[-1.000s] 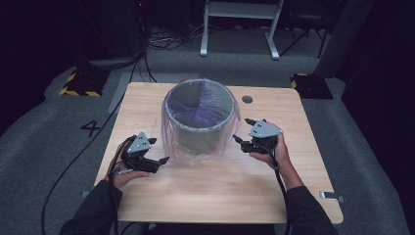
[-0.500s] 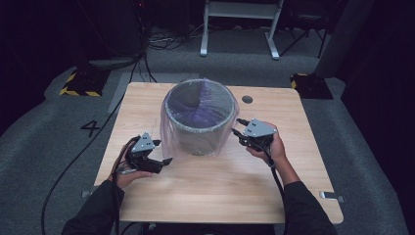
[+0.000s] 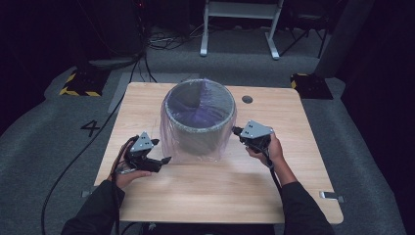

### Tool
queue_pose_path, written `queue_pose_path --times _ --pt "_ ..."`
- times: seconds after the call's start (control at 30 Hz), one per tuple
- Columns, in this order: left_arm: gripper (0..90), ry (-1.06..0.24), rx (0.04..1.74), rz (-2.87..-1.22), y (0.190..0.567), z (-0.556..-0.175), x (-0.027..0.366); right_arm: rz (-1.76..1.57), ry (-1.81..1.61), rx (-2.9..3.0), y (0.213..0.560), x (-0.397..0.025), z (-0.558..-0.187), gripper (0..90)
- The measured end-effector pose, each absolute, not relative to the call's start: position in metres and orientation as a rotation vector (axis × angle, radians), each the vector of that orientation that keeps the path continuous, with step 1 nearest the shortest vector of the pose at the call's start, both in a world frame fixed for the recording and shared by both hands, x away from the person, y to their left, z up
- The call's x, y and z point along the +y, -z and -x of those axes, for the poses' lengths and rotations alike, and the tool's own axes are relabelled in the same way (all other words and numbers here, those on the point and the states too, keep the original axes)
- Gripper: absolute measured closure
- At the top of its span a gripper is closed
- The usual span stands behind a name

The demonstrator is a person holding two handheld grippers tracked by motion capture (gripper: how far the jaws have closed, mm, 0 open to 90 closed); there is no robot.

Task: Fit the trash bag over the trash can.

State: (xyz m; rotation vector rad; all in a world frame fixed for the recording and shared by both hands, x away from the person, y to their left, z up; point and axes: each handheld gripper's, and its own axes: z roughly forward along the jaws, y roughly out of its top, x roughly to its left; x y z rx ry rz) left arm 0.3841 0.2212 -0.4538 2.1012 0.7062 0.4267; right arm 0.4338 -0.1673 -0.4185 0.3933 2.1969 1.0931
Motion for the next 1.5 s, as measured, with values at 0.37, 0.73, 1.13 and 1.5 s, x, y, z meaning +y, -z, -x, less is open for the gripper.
queue_pose_path --times 0.37,0.73,1.13,1.5 --pt "16.6 -0.433 0.727 -2.11 0.461 -0.378 0.225 -0.445 -1.091 2.245 0.441 -0.177 -0.431 90.0" --pt "16.1 -0.388 0.756 -2.171 0.479 -0.369 0.224 -0.53 -1.02 2.356 0.472 -0.177 -0.443 90.0" --pt "15.8 -0.365 0.761 -2.228 0.493 -0.357 0.218 -0.643 -1.104 2.404 0.478 -0.183 -0.449 62.6" --pt "15.8 -0.333 0.762 -2.263 0.501 -0.352 0.217 -0.766 -1.284 2.409 0.464 -0.228 -0.442 27.2"
